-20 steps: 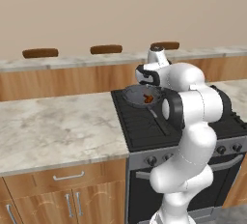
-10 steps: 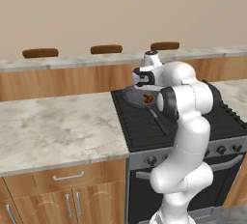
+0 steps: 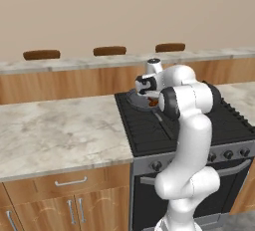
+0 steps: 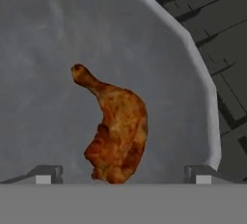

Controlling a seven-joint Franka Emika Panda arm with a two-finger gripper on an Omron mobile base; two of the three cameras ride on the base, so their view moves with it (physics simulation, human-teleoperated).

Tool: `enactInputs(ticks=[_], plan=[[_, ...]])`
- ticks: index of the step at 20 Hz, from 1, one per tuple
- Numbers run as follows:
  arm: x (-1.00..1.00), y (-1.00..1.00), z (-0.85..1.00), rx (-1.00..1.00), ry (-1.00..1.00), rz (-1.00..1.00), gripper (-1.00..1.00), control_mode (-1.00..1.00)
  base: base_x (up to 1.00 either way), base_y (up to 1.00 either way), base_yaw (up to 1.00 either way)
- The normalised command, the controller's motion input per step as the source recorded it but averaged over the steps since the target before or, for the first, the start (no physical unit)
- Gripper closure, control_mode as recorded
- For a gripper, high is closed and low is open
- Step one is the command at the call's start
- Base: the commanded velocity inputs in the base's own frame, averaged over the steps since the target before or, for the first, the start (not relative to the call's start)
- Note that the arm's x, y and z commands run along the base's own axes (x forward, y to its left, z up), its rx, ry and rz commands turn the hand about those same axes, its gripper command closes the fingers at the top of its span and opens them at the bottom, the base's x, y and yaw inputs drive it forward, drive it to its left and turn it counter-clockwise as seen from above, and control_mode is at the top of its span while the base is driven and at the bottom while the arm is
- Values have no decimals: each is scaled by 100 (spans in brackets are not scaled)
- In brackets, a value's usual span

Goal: Take the chicken drumsticks from the pan and place one on each plate on the dining counter.

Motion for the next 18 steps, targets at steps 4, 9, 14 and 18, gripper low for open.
enactInputs(ticks=[4,9,14,18], plan=[[41,0,-33,0,1,0,-100,-100,0,0,0],[7,0,-34,0,1,0,-100,-100,0,0,0],[0,0,-49,0,3,-1,-100,-100,0,0,0],[0,3,-79,-1,11,-6,-100,-100,0,0,0]])
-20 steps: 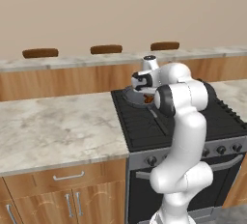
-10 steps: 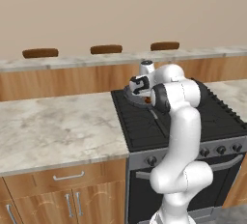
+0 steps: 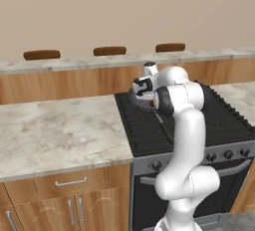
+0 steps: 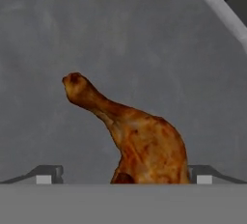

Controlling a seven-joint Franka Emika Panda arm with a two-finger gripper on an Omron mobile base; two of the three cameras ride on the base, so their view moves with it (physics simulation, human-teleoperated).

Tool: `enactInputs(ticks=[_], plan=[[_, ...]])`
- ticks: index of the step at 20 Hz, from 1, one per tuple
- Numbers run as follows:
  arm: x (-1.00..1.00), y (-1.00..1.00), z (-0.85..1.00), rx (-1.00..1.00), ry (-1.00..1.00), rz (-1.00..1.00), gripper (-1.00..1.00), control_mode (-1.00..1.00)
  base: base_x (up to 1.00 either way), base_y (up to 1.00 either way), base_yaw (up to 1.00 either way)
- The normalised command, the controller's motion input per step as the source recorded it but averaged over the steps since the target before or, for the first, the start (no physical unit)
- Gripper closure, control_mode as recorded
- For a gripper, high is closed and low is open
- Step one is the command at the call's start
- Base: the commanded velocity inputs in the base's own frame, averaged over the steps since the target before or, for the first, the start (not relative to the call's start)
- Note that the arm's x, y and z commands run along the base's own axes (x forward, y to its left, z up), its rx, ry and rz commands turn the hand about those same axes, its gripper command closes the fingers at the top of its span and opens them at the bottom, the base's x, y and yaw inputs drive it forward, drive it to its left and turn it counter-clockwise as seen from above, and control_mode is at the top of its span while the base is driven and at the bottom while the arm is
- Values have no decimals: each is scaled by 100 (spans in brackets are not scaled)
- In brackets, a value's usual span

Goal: Take the chicken drumsticks from the pan and place one on each plate on the dining counter.

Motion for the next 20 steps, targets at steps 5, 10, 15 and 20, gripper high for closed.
enactInputs(ticks=[5,10,15,20], plan=[[-15,20,-100,-4,32,-22,-100,-100,0,0,0],[-44,15,-100,0,33,-30,100,-100,0,0,0],[-100,-8,-100,0,3,-33,100,-100,0,0,0],[-79,0,-92,-5,-34,-21,100,-100,0,0,0]])
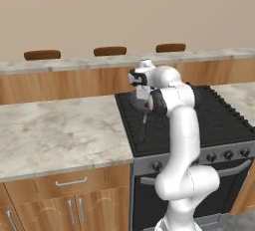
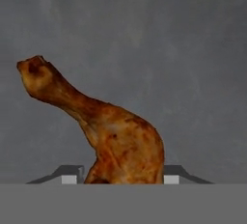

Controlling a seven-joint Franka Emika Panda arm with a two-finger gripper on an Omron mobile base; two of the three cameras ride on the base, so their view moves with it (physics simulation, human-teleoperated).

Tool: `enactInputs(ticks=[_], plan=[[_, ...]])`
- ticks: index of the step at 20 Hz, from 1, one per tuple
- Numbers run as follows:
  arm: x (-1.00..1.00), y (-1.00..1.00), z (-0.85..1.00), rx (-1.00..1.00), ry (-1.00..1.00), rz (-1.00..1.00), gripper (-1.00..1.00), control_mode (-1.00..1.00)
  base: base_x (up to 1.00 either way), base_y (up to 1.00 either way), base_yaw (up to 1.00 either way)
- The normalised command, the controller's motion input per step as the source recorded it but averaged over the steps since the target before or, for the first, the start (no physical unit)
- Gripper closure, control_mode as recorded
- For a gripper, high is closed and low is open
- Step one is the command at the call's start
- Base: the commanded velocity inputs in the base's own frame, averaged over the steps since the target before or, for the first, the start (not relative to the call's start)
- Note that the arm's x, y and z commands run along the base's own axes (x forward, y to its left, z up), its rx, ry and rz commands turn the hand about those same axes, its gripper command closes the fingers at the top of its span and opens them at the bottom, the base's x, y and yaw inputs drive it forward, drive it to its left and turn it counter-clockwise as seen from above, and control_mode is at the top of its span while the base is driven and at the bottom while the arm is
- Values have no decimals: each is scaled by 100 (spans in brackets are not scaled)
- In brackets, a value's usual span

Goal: Take the chicken drumsticks from the pan and place one on each plate on the dining counter.

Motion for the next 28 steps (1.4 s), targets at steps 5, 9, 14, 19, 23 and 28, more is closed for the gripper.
enactInputs(ticks=[5,9,14,19,23,28], plan=[[-47,0,-5,-17,-99,-10,100,-100,0,0,0],[-53,-12,24,-2,-81,-1,100,-100,0,0,0],[-99,-40,61,22,-40,0,100,-100,0,0,0],[-90,-24,100,26,-1,14,100,-100,0,0,0],[-85,-14,100,16,4,16,100,-100,0,0,0],[-100,-4,30,6,21,2,100,-100,0,0,0]])
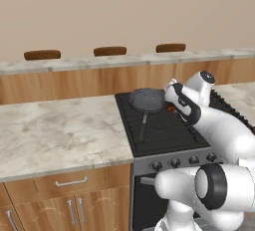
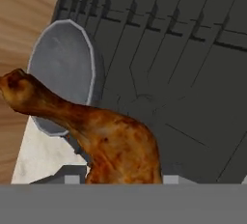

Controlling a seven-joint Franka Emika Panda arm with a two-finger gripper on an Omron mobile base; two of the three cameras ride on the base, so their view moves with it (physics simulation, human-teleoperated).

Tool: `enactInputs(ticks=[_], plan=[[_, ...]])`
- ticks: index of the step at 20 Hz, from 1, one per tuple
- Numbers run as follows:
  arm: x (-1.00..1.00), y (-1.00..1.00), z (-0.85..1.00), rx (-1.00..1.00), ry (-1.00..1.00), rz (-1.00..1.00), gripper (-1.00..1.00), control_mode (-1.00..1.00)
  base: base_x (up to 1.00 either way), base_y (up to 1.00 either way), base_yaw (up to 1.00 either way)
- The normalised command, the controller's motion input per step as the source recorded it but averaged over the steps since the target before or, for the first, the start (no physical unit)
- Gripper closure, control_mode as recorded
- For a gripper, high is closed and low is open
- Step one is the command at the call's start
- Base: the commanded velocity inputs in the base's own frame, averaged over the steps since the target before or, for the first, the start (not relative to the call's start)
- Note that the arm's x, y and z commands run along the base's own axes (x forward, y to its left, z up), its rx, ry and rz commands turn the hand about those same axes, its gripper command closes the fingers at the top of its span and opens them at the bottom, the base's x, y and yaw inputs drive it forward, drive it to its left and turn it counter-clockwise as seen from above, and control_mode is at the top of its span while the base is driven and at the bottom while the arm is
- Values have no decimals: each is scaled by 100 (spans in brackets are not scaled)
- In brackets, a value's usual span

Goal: Take the chicken drumsticks from the pan and place one on each plate on the dining counter.

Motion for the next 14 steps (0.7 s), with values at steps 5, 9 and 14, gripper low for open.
enactInputs(ticks=[5,9,14], plan=[[-78,0,-6,0,34,0,100,-100,0,0,0],[-14,-6,-14,0,11,0,100,-100,0,0,0],[-8,-3,-10,0,2,-1,100,100,-7,-1,-1]])
